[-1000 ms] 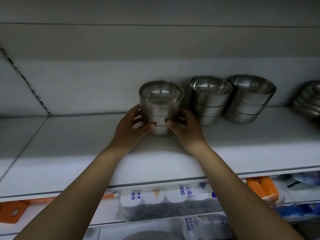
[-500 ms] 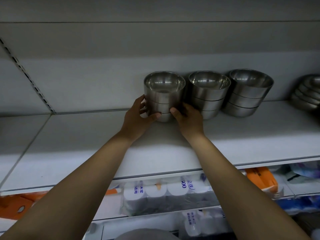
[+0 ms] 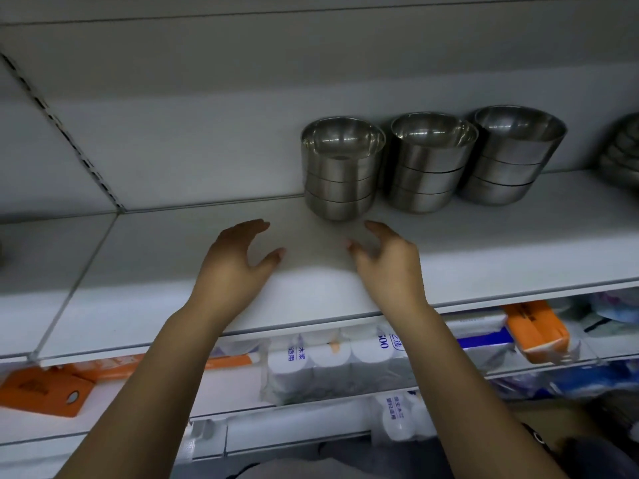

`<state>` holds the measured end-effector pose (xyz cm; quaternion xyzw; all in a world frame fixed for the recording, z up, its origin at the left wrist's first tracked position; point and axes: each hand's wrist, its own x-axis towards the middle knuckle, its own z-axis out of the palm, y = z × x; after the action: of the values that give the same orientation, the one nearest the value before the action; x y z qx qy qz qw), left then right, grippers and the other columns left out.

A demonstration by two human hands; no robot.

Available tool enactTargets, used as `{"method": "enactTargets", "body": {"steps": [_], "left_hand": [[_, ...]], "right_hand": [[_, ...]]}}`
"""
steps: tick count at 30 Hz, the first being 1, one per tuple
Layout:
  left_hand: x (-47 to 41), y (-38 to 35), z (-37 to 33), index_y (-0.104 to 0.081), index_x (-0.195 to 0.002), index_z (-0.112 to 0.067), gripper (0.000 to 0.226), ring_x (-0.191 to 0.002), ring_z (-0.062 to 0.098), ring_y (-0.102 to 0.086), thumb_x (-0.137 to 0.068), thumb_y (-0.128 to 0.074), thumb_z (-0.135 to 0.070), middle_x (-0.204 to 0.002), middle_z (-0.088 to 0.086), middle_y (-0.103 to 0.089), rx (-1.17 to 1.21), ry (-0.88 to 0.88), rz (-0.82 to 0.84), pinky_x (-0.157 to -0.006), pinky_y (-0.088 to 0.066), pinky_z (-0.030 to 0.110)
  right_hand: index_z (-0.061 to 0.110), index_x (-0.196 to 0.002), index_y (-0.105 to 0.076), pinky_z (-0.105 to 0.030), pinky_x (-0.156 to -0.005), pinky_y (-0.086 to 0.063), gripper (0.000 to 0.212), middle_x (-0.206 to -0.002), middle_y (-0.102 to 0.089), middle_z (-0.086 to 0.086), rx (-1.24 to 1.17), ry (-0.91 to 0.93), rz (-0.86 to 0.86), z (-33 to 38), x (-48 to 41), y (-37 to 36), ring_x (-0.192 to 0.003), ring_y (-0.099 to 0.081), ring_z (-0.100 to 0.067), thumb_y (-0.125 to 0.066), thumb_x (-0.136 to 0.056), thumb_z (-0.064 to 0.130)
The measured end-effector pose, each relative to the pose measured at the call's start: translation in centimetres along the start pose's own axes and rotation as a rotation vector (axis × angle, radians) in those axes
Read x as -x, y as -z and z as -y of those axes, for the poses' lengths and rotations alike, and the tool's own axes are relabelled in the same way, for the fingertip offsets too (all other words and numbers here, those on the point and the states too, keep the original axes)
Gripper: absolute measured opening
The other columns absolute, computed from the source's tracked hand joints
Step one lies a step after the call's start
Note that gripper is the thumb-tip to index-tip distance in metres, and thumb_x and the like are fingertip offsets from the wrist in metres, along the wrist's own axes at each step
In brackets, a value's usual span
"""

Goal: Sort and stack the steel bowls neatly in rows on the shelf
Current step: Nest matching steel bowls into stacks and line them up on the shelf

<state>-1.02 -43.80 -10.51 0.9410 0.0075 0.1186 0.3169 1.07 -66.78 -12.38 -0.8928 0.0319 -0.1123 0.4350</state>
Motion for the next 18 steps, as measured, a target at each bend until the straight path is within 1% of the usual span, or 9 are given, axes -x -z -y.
{"method": "enactTargets", "body": {"steps": [2, 4, 7, 9, 12, 16, 18], "left_hand": [[1.5, 1.5, 1.3, -0.061, -0.139, -0.017, 0.052, -0.137, 0.021, -0.050, -0.091, -0.074, -0.034, -0.145, -0.001, -0.060, -0.040, -0.004, -0.016, -0.106, -0.030, 0.019], [3.3, 3.2, 2.7, -0.062, -0.138, -0.016, 0.052, -0.136, 0.022, -0.051, -0.090, -0.076, -0.032, -0.143, 0.000, -0.061, -0.036, 0.004, -0.047, -0.107, -0.032, 0.021], [6.1, 5.9, 5.4, -0.062, -0.138, -0.020, 0.052, -0.138, 0.019, -0.049, -0.091, -0.074, -0.037, -0.144, -0.002, -0.059, -0.036, 0.033, -0.076, -0.109, -0.032, 0.023], [8.1, 7.9, 7.6, -0.061, -0.139, -0.021, 0.052, -0.139, 0.019, -0.046, -0.092, -0.072, -0.039, -0.146, -0.003, -0.058, -0.071, 0.059, -0.080, -0.109, -0.031, 0.025], [11.2, 11.8, 11.0, -0.060, -0.140, -0.019, 0.053, -0.140, 0.020, -0.045, -0.093, -0.072, -0.037, -0.147, 0.000, -0.057, -0.083, 0.136, -0.120, -0.111, -0.031, 0.029], [15.9, 17.1, 16.1, -0.061, -0.139, -0.017, 0.053, -0.137, 0.020, -0.049, -0.090, -0.076, -0.032, -0.144, 0.001, -0.060, -0.089, 0.211, -0.182, -0.108, -0.035, 0.029], [18.1, 19.4, 18.6, -0.062, -0.136, -0.013, 0.053, -0.134, 0.024, -0.053, -0.087, -0.080, -0.025, -0.141, 0.005, -0.062, -0.114, 0.235, -0.212, -0.108, -0.037, 0.030]], "right_hand": [[0.019, -0.139, -0.059, -0.032, -0.099, -0.048, 0.053, -0.136, -0.064, -0.003, 0.028, 0.035, 0.034, 1.1, 1.6, -0.9, -0.122, -0.059, -0.025, -0.069, -0.092, 0.041], [0.019, -0.139, -0.058, -0.029, -0.100, -0.046, 0.052, -0.138, -0.063, -0.002, 0.020, 0.088, 0.071, 2.4, 3.0, -2.1, -0.122, -0.059, -0.022, -0.071, -0.091, 0.035], [0.019, -0.139, -0.059, -0.029, -0.110, -0.041, 0.053, -0.144, -0.058, 0.000, 0.029, 0.176, 0.133, 4.8, 5.0, -4.4, -0.133, -0.052, -0.017, -0.073, -0.091, 0.035], [0.020, -0.139, -0.059, -0.029, -0.114, -0.038, 0.053, -0.146, -0.056, 0.000, 0.037, 0.224, 0.184, 6.8, 6.4, -6.2, -0.138, -0.048, -0.015, -0.073, -0.090, 0.036], [0.021, -0.141, -0.057, -0.027, -0.115, -0.033, 0.055, -0.150, -0.052, 0.001, 0.063, 0.293, 0.277, 10.3, 9.0, -9.4, -0.141, -0.043, -0.015, -0.071, -0.092, 0.039], [0.022, -0.145, -0.052, -0.017, -0.112, -0.022, 0.057, -0.154, -0.047, 0.003, 0.085, 0.368, 0.411, 15.4, 13.2, -14.2, -0.144, -0.036, -0.013, -0.068, -0.094, 0.040], [0.022, -0.144, -0.053, -0.019, -0.116, -0.023, 0.057, -0.153, -0.048, 0.003, 0.063, 0.407, 0.452, 17.8, 15.5, -16.8, -0.144, -0.036, -0.013, -0.070, -0.093, 0.039]]}}
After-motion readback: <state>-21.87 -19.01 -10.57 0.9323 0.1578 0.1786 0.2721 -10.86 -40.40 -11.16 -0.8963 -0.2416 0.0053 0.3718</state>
